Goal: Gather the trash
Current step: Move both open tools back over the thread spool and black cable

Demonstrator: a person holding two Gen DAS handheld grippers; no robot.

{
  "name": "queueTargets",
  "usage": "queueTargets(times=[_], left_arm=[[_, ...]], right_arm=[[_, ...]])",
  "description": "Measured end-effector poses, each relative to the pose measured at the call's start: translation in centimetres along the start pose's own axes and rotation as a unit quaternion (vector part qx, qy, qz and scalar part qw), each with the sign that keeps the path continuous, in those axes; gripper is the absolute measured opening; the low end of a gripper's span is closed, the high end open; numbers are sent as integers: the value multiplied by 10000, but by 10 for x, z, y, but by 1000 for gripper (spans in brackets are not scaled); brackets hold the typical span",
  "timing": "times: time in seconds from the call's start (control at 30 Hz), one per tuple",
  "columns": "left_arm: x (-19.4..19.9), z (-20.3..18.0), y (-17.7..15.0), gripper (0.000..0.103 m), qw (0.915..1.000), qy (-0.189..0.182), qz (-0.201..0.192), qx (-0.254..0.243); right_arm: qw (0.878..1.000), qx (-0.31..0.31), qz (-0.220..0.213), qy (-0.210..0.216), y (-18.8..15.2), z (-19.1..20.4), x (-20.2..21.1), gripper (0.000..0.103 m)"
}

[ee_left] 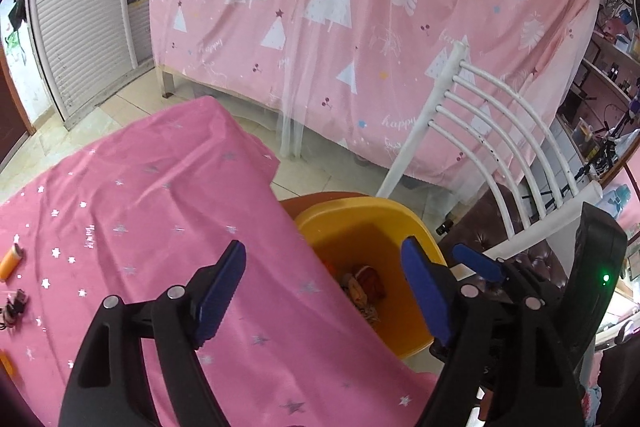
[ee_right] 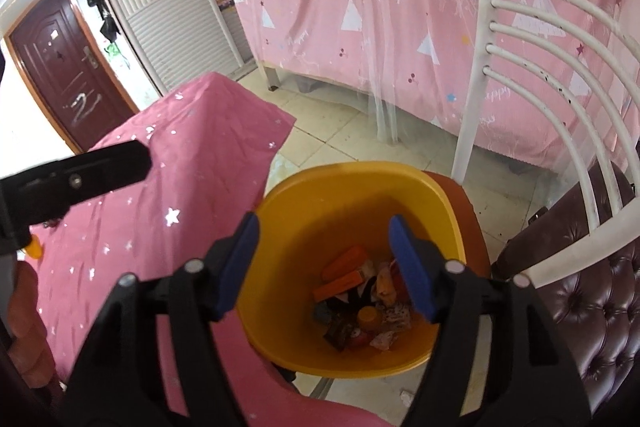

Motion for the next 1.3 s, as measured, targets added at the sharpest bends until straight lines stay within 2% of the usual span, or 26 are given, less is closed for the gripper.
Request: queueTargets(times=[0.3,0.4,0.47,0.57,0.87,0.93,1.3], left_arm=[[27,36,5,74,9994,12,-237,259],[36,50,7,74,9989,35,-321,352],[42,58,7,74,9985,58,-375,385],[55,76,7,74,9978,111,-477,453],[93,140,6,77,9934,372,-756,772],[100,159,5,78,9921,457,-784,863],[122,246,0,78,9841,788,-843,1353]], right_arm=[[9994,316,-129,-12,14,39,13,69],[9990,414,-191,-3,18,53,18,74],[9985,469,-266,55,21,64,21,81],[9976,601,-328,145,26,83,24,84],[9919,1158,-333,410,36,163,20,87],[9903,1265,-318,480,37,180,17,89],[9768,1964,-95,854,29,276,-3,89]])
Point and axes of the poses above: each gripper's, at about its wrist camera, not at the fingertips, and x roughly against the way its jaws point, z to its left, y to its top, the point moved 2 cm from there along -x, roughly the way its jaws point, and after that the axes turned 5 degrees about x, right-handed, at the moved point
